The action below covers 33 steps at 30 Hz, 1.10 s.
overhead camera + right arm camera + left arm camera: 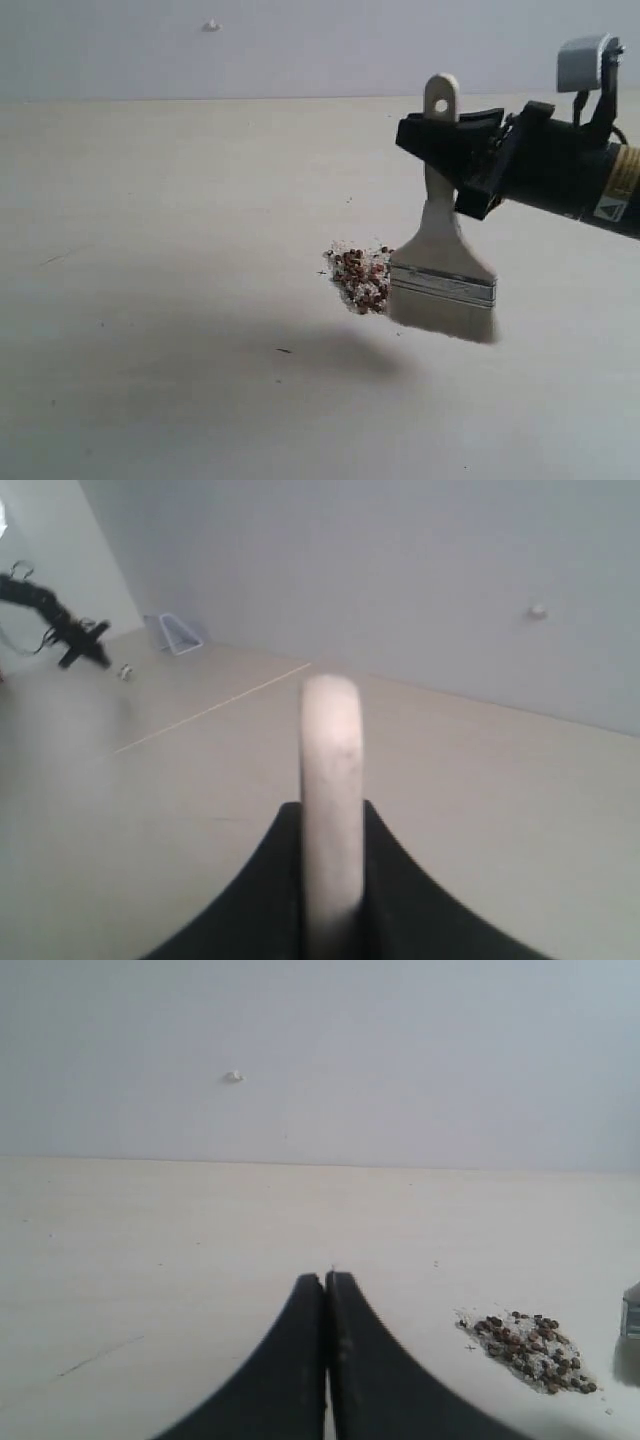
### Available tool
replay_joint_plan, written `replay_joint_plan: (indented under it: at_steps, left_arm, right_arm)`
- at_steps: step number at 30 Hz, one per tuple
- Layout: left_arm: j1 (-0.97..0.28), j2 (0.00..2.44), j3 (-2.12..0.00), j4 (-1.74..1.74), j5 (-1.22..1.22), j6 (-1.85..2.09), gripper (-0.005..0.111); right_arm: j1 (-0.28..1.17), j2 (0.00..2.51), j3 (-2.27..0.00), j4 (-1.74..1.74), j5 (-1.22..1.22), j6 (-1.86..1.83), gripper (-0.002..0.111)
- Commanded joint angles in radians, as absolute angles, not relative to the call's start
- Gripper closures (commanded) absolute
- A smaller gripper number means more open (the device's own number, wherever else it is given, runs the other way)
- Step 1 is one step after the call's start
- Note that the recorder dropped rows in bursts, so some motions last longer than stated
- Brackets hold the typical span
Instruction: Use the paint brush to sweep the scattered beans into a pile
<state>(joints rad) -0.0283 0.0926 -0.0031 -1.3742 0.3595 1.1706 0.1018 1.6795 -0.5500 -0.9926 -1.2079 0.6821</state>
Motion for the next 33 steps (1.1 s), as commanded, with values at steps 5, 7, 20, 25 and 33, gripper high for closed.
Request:
replay_joint_plan:
  at_steps: [5,7,20,25,33]
  left_arm:
    - [-0.034,0.094,0.0,-1.374,0.365,1.175,0.107]
    - [-0.034,0.094,0.0,-1.374,0.365,1.175,0.107]
    - [-0.034,0.094,0.0,-1.374,0.365,1.175,0.107]
    - [-0.034,0.094,0.0,-1.374,0.365,1.175,0.107]
    - [-0.034,0.094,0.0,-1.374,0.365,1.175,0.107]
  right_arm:
    - [0.198,1.771,-0.545,-0.83,-1.221,0.569,0.108]
    - [0.198,1.773,-0.545,-0.788,-1.221,0.581,0.108]
    - [0.274,1.761,-0.545,-0.549,-1.221,0.633,0.108]
    - [0.486,1.761,-0.545,-0.079,-1.221,0.436,0.108]
    - [0.816,1.772,-0.722,0.609,-1.143,-0.067,0.108]
